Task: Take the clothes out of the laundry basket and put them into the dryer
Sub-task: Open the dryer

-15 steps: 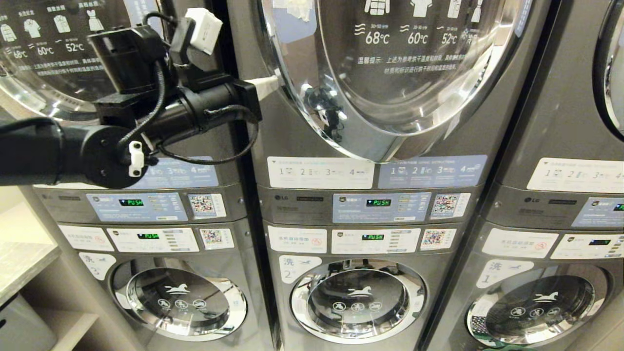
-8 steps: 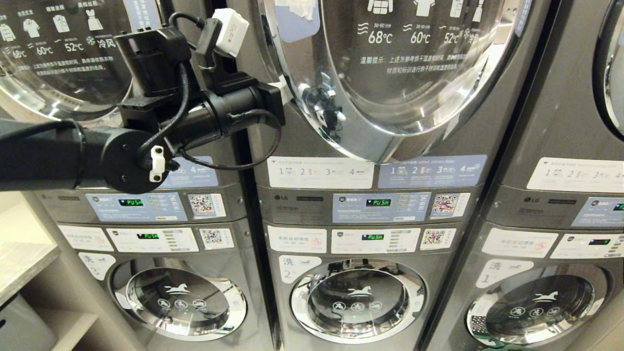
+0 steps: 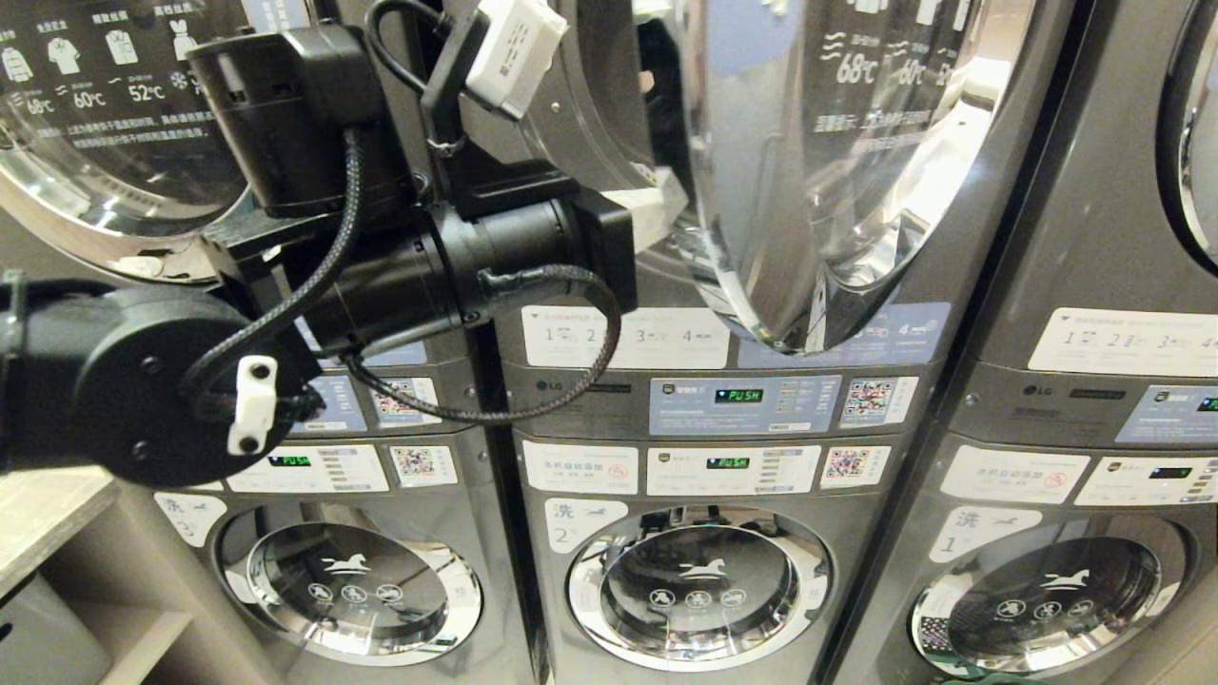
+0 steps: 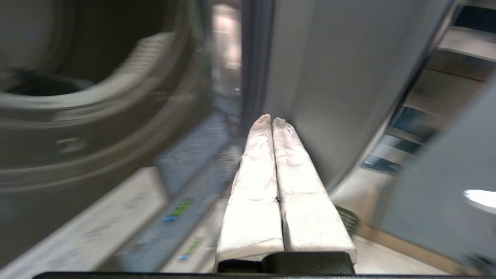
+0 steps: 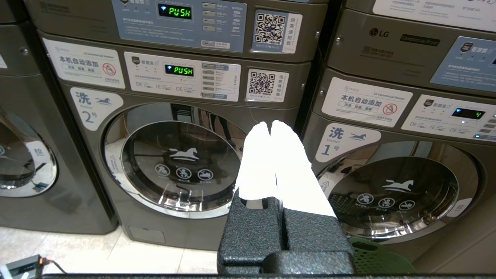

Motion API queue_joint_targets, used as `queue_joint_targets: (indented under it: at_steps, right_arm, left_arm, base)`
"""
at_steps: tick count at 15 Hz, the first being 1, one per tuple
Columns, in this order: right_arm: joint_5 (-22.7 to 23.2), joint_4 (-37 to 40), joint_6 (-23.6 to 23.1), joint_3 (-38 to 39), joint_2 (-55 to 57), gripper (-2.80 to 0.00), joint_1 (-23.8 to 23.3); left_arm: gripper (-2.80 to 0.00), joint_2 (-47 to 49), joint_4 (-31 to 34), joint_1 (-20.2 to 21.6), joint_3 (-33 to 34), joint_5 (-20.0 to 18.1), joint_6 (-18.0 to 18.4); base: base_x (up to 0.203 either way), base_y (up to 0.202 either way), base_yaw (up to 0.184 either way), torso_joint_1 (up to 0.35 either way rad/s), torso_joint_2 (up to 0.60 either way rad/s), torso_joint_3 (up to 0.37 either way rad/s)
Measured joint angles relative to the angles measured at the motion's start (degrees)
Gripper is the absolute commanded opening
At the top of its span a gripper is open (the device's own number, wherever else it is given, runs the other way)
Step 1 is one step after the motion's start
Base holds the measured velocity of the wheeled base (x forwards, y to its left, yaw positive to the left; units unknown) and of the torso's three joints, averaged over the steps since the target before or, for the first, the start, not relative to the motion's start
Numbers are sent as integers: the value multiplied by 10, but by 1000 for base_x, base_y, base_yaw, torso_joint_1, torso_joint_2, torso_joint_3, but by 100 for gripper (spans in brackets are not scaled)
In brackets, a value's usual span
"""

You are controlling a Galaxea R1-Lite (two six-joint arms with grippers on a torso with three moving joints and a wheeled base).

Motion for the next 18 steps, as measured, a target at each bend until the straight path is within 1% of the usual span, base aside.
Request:
queue_joint_targets:
  at_steps: [3, 5, 7, 8, 9, 10, 11, 13, 15, 16, 17, 18]
  right_arm:
    - [0, 0, 0, 0, 0, -280, 0]
    - [0, 1, 0, 0, 0, -280, 0]
    - [-1, 1, 1, 0, 0, -280, 0]
    - [-1, 1, 2, 0, 0, -280, 0]
    - [-1, 1, 2, 0, 0, -280, 0]
    - [-1, 1, 3, 0, 0, -280, 0]
    - [-1, 1, 3, 0, 0, -280, 0]
    - [-1, 1, 3, 0, 0, -280, 0]
    - [-1, 1, 2, 0, 0, -280, 0]
    - [0, 1, 2, 0, 0, -280, 0]
    - [0, 1, 2, 0, 0, -280, 0]
    - [1, 1, 1, 0, 0, -280, 0]
  left_arm:
    - [-280, -18, 0, -77, 19, 0, 2]
    - [-280, -8, 0, -115, 2, 3, 8]
    - [-280, 5, 0, -127, -9, 26, 29]
    - [-280, 8, 0, -123, -8, 46, 30]
    - [-280, 9, -1, -111, -5, 61, 29]
    - [-280, 9, -1, -92, -1, 69, 29]
    - [-280, 5, -1, -65, 10, 72, 28]
    - [-280, -19, 0, -5, 64, 68, 27]
    - [-280, -62, 2, 56, 155, 52, 26]
    - [-280, -94, 3, 91, 213, 43, 26]
    - [-280, -127, 7, 126, 268, 36, 26]
    - [-280, -171, 14, 171, 328, 31, 26]
  base:
    - [0, 0, 0, 0, 0, 0]
    - [0, 0, 0, 0, 0, 0]
    - [0, 0, 0, 0, 0, 0]
    - [0, 0, 0, 0, 0, 0]
    - [0, 0, 0, 0, 0, 0]
    - [0, 0, 0, 0, 0, 0]
    - [0, 0, 0, 0, 0, 0]
    - [0, 0, 0, 0, 0, 0]
    - [0, 0, 0, 0, 0, 0]
    - [0, 0, 0, 0, 0, 0]
    - [0, 0, 0, 0, 0, 0]
    - [0, 0, 0, 0, 0, 0]
